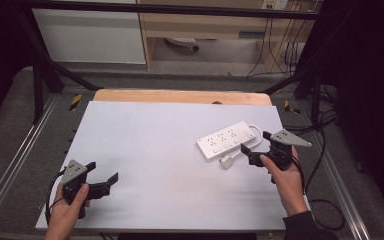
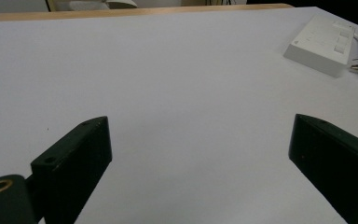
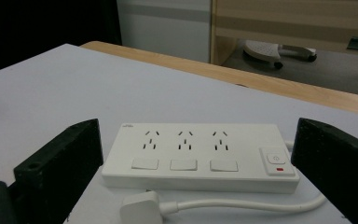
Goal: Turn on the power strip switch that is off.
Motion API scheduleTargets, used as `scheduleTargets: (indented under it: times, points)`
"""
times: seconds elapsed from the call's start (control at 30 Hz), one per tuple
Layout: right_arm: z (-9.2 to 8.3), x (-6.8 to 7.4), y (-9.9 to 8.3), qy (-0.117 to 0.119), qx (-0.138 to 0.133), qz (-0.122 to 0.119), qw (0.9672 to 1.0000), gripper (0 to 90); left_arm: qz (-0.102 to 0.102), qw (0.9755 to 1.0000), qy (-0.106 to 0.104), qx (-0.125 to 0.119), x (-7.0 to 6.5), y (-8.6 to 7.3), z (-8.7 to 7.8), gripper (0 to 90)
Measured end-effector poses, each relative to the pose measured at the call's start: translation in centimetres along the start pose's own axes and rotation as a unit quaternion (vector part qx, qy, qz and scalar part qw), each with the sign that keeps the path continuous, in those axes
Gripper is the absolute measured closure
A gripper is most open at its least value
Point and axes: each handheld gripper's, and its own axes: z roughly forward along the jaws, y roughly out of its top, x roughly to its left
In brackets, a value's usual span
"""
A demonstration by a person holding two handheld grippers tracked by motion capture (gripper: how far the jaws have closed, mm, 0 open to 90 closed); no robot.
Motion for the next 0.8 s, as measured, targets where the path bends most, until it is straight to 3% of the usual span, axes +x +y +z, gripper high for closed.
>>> scheduleTargets:
  times: [0.4,0.8]
  points:
    - [1.4,0.0,0.1,-0.032,0.002,0.007,0.9995,3.6,0.001,1.0,-0.001,0.002,0.0,0.0,0.0,5.7]
    - [2.6,0.0,0.1,-0.041,0.003,0.002,0.9992,9.7,0.002,1.0,0.0,0.005,0.0,-0.1,0.1,5.7]
